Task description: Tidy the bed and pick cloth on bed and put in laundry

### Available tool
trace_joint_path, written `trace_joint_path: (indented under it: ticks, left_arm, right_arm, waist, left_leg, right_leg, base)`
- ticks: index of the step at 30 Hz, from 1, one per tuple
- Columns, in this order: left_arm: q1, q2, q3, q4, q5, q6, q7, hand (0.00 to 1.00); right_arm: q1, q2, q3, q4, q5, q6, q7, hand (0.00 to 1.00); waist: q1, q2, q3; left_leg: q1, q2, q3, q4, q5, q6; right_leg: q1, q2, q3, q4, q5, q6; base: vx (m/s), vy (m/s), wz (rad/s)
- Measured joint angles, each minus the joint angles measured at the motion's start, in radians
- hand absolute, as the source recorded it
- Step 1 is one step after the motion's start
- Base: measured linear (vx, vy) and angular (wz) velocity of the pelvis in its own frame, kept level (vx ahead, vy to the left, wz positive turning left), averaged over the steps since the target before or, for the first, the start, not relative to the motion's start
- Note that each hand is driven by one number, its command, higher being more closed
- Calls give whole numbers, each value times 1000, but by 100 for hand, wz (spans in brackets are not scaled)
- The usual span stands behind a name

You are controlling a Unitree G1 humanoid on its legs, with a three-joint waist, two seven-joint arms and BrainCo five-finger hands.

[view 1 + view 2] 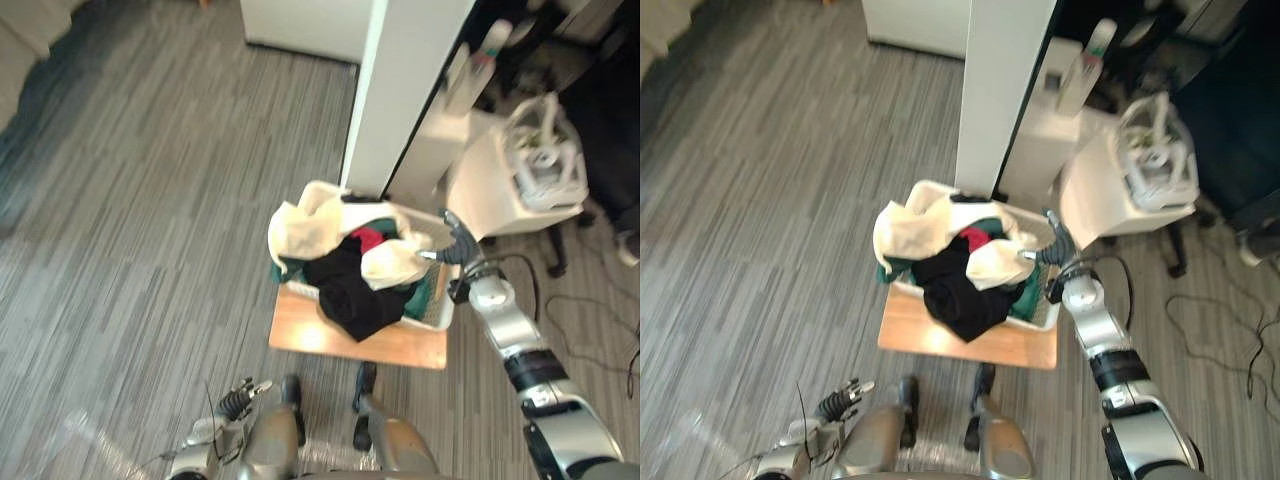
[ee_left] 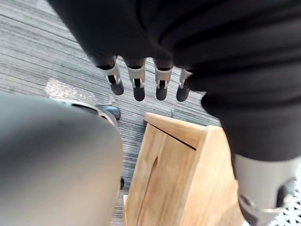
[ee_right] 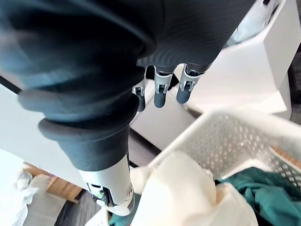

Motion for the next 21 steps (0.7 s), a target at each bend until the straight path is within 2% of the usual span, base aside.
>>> trace_joint_path:
  ticks: [1,3,7,10,14,16,21]
  left_arm:
    - [8,0,0,0,3,3,-3,0]
    - [33,-1,1,2,8,5,-16,0]
    - [60,-11,-2,3,6,10,-17,0]
    - [73,-10,-3,6,-10,27,-18,0]
    - [64,-12,-6,36,-66,38,-52,0]
    - [63,-14,-4,54,-83,41,-65,0]
    - [60,-30,10,101,-102,37,-83,0]
  right_arm:
    - [16,0,-11,0,2,2,0,0]
    - [65,4,-73,-2,24,2,-2,0]
    - [156,12,-178,3,97,-7,-25,0]
    - [189,32,-242,104,100,-8,-22,0]
    - [239,79,-316,371,174,-37,28,0]
    - [280,141,-345,494,246,-61,72,0]
    - [350,291,-351,638,287,-78,142,0]
  waist:
    - [-8,2,-13]
    - [-41,16,-32]
    - [-58,45,-63]
    - [-97,54,-67]
    - [-98,59,-83]
    - [-100,71,-88]
    - [-98,84,-97]
  left_leg:
    - [6,-2,1,-9,3,-1]
    - [46,-6,10,-39,9,-2]
    - [87,-8,42,-70,9,-2]
    - [123,-8,48,-82,9,-2]
    - [139,-9,55,-89,10,-3]
    - [167,-9,56,-104,12,-7]
    - [184,-9,56,-113,10,-14]
  right_leg:
    - [2,-1,0,0,-3,3]
    - [25,-2,4,-1,-10,8]
    - [37,1,31,-3,-12,9]
    - [65,3,33,-6,-16,10]
    - [74,4,36,-7,-17,11]
    - [95,6,35,-7,-25,13]
    - [108,6,33,-11,-31,19]
  base:
    - [42,28,-5]
    - [34,21,-10]
    - [15,16,-25]
    - [-2,-1,-9]
    - [-24,-10,-5]
    - [-32,-18,-5]
    - [-42,-13,-1]
